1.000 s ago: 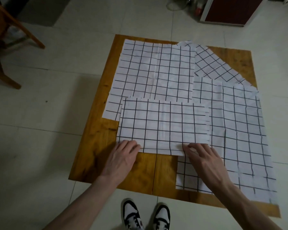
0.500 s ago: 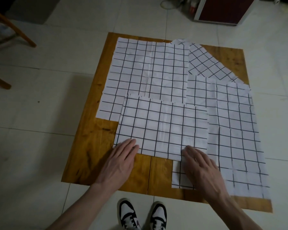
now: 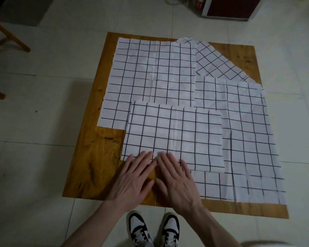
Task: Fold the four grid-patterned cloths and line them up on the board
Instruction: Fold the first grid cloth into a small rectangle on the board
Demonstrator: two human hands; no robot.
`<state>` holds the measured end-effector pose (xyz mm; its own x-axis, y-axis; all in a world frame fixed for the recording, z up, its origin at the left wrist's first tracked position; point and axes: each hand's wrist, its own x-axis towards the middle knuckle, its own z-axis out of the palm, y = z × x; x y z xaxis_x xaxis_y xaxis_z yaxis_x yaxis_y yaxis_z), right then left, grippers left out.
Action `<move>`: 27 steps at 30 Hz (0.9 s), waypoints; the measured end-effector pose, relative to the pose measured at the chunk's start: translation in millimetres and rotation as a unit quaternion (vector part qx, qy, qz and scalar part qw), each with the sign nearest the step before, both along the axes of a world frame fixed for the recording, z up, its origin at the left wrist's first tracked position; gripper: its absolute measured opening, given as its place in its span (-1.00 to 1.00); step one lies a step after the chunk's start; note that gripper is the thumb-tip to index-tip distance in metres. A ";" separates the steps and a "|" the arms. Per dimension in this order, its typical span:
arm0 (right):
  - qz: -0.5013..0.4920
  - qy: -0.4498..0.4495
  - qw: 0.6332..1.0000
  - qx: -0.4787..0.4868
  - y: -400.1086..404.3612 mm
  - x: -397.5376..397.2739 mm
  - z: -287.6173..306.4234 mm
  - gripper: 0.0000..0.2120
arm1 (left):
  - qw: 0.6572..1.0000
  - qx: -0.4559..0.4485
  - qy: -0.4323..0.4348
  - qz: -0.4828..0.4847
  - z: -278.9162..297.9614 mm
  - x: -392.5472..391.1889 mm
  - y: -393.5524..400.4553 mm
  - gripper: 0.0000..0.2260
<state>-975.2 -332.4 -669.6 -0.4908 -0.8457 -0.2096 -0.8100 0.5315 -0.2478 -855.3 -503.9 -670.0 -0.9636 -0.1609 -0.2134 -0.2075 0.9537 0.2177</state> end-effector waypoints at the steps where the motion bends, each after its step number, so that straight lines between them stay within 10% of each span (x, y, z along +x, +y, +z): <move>1: -0.005 -0.004 1.000 0.005 0.0 0.8 -2.8 -0.34 | 1.000 -0.003 -0.003 0.002 0.2 0.7 0.0 -0.45; 27: -0.136 0.029 0.989 0.056 123.1 -43.1 -3.8 -0.25 | 0.999 -0.003 -0.035 0.000 2.5 9.3 -4.9 -0.47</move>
<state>-1018.3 -209.3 -673.5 -0.7103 -0.6540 -0.2601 -0.6446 0.7529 -0.1327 -846.0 -508.8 -667.5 -0.9465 -0.1615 -0.2792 -0.2212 0.9550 0.1974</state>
